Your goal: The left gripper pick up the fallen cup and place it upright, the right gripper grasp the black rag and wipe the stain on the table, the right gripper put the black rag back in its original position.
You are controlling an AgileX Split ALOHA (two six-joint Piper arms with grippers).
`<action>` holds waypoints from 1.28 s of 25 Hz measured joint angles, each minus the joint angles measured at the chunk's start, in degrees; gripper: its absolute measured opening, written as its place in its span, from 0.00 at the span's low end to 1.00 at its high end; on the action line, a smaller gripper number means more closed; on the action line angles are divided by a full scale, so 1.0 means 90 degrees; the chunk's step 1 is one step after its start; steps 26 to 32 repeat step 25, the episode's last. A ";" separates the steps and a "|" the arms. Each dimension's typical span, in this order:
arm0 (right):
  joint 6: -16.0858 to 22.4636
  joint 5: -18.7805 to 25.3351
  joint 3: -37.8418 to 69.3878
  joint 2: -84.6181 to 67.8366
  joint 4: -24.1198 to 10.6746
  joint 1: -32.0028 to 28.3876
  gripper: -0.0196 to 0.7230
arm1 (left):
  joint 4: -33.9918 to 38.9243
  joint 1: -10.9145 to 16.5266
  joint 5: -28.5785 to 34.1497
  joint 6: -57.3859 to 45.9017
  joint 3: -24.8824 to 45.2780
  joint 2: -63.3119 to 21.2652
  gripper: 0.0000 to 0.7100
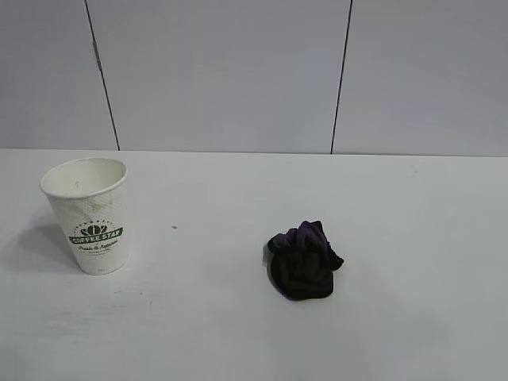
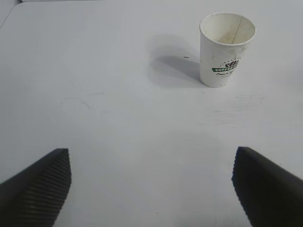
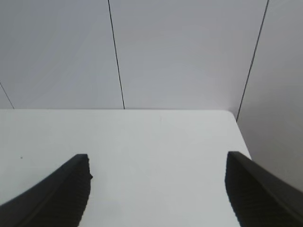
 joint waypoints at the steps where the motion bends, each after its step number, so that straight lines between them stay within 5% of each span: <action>1: 0.0000 -0.0071 0.0208 -0.0005 -0.0025 0.0000 0.76 | 0.0000 0.0000 0.0000 0.0000 0.0000 0.0000 0.93; 9: 0.0073 -0.0781 0.2059 -0.0005 -0.0042 0.0000 0.76 | 0.0000 0.0000 0.0000 0.0000 0.0000 0.0000 0.93; 19: 0.0288 -0.0610 0.2368 -0.0322 -0.0117 0.0778 0.76 | 0.0000 0.0000 0.0000 0.0000 0.0000 0.0000 0.93; 32: 0.0313 -0.0609 0.2376 -0.0322 -0.0145 0.0813 0.76 | 0.0000 0.0000 0.0000 0.0000 0.0000 0.0000 0.93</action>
